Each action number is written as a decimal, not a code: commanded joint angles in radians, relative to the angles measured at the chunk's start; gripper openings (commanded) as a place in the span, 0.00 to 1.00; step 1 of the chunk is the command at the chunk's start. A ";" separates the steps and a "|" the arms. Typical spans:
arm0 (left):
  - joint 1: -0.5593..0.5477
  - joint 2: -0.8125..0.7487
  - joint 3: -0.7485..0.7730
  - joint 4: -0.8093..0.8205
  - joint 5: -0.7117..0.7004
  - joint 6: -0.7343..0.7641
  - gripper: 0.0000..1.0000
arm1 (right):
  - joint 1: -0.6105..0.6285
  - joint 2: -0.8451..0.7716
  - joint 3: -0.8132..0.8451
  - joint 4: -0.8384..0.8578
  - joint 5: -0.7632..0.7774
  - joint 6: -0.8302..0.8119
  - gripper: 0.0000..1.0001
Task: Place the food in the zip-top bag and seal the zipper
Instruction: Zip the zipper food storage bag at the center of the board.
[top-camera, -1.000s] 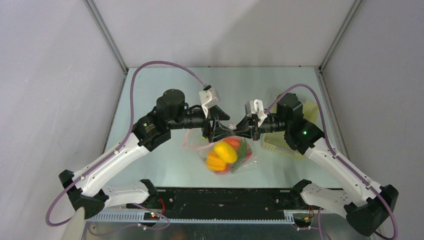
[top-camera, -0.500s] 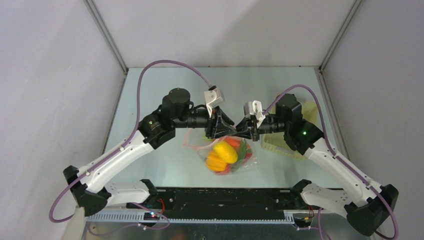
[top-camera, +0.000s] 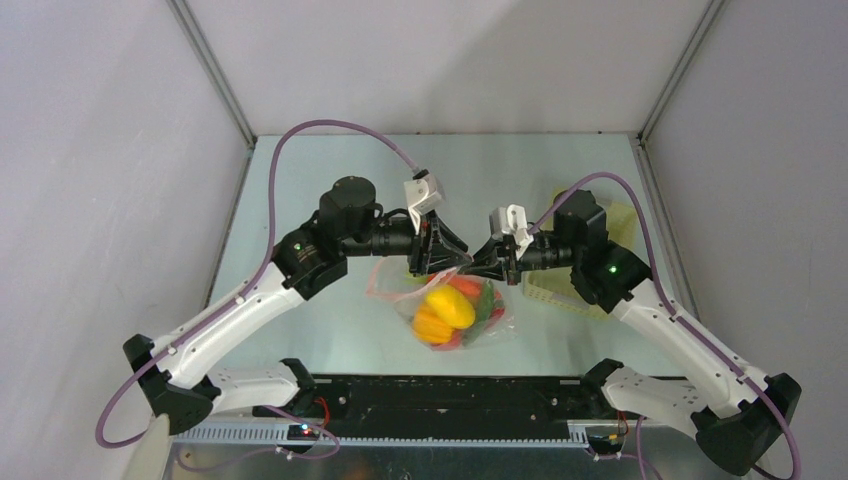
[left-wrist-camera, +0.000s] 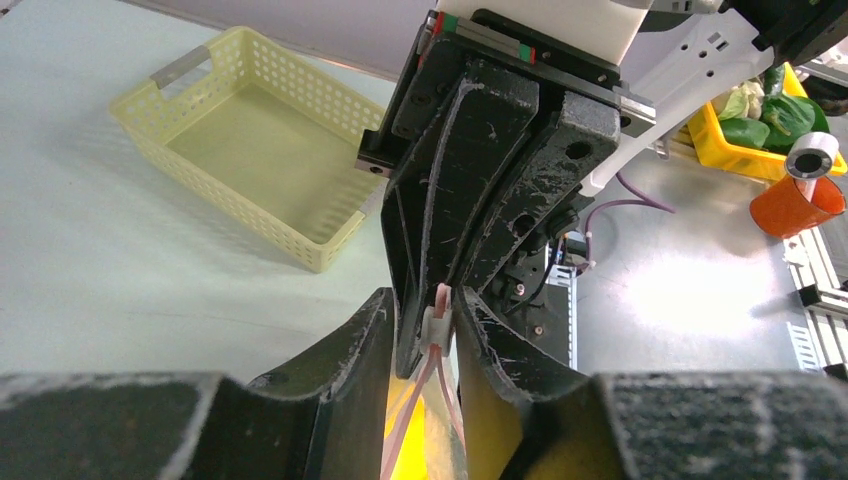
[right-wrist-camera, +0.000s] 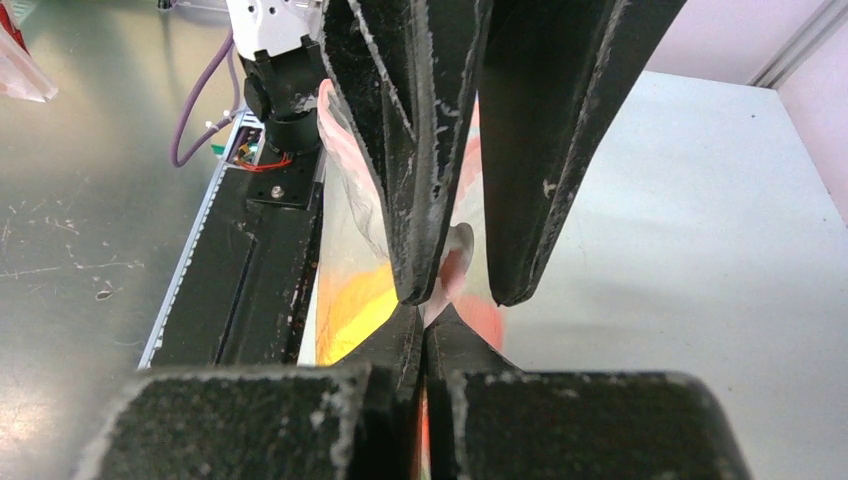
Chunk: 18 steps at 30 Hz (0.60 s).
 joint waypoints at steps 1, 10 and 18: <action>-0.002 -0.042 0.004 0.056 -0.003 -0.038 0.35 | 0.009 -0.025 0.047 -0.002 -0.006 -0.022 0.00; -0.002 -0.033 -0.007 0.049 0.006 -0.035 0.35 | 0.020 -0.029 0.047 0.006 0.012 -0.017 0.00; -0.001 -0.028 -0.020 0.030 0.010 -0.024 0.36 | 0.026 -0.030 0.047 0.011 0.036 -0.015 0.00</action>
